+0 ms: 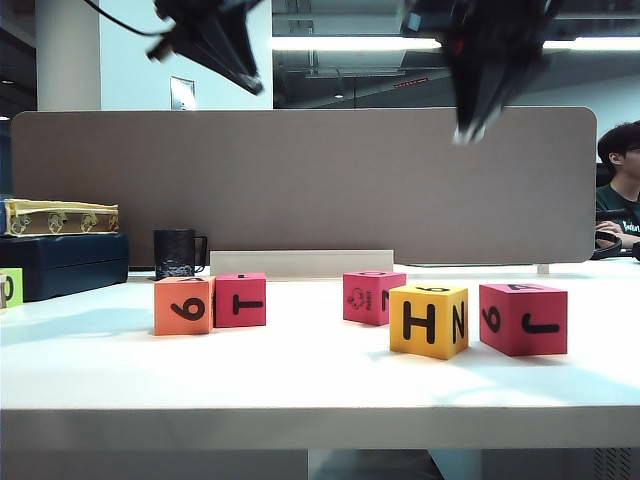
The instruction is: Select the appropriate blocks from the scattered letter blocks on the table and arrange them in a row to spell out "ALOHA".
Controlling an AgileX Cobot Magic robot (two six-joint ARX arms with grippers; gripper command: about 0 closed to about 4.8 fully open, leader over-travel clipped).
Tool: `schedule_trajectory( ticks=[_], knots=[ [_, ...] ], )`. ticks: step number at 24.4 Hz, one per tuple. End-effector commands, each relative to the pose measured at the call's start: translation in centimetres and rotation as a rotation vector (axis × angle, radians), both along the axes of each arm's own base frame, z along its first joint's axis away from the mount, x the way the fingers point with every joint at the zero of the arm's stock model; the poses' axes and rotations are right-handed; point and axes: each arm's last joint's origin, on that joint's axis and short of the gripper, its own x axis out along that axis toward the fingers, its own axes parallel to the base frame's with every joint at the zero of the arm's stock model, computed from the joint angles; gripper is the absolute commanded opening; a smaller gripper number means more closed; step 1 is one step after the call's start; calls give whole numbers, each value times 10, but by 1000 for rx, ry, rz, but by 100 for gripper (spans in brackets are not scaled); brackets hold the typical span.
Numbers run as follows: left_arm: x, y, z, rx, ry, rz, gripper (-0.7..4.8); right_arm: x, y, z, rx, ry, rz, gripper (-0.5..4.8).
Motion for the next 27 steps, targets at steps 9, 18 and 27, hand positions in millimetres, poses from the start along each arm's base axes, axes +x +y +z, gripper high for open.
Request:
schedule_trajectory(
  ticks=[9, 18, 27],
  knots=[
    [36, -27, -24, -168, -14, -8, 2, -89, -50, 69, 98, -118, -22, -7],
    [42, -100, -99, 107, -6, -36, 176, -126, -68, 73, 139, 5, -8, -7],
    [51, -133, -165, 199, 44, -95, 406, -142, -76, 78, 164, -4, 7, -7]
  ],
)
